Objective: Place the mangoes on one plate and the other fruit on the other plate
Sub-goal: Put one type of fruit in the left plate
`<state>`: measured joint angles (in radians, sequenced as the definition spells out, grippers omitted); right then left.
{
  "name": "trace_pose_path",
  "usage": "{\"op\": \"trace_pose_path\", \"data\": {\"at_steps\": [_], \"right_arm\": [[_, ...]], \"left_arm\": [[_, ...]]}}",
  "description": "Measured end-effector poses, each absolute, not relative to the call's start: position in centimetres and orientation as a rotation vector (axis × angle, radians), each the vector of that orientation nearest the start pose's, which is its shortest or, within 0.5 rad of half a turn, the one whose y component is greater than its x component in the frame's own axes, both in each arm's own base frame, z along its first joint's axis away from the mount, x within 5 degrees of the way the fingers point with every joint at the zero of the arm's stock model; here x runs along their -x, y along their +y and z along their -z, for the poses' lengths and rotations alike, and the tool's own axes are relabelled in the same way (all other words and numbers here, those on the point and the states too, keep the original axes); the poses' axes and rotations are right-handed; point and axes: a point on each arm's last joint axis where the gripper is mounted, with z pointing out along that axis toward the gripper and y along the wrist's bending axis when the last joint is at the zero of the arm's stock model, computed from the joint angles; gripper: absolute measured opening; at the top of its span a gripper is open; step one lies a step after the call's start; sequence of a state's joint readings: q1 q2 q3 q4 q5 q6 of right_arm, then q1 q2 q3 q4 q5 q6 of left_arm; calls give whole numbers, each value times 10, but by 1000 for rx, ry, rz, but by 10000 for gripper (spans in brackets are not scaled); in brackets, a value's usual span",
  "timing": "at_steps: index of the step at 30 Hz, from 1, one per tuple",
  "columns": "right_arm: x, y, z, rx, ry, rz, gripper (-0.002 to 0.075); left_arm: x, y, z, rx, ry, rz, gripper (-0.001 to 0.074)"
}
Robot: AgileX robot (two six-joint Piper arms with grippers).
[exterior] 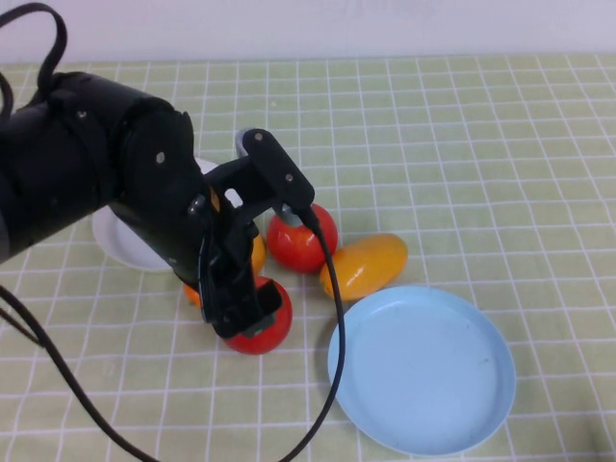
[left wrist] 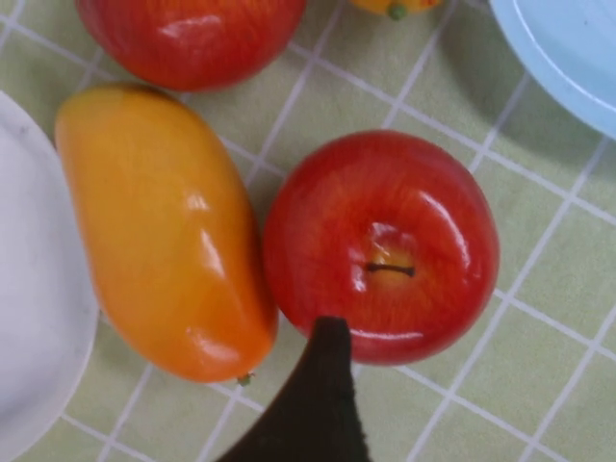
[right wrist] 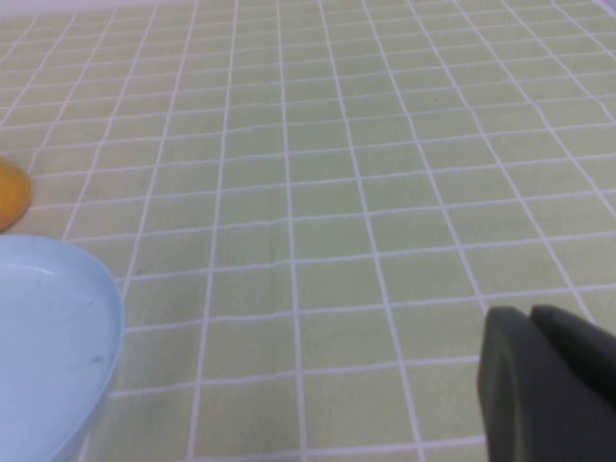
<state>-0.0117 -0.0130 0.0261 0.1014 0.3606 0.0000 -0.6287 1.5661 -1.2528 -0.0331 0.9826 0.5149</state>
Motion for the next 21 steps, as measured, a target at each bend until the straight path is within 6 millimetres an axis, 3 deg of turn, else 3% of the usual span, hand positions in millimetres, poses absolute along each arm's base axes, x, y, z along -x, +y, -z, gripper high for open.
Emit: {"op": "trace_pose_path", "data": {"at_steps": [9, 21], "right_arm": [[-53, 3, -173, -74, 1855, -91, -17], [-53, 3, -173, -74, 1855, -91, -17]], "left_arm": [[-269, -199, -252, -1541, 2429, 65, 668], [-279, -205, -241, -1521, 2395, 63, 668]]}}
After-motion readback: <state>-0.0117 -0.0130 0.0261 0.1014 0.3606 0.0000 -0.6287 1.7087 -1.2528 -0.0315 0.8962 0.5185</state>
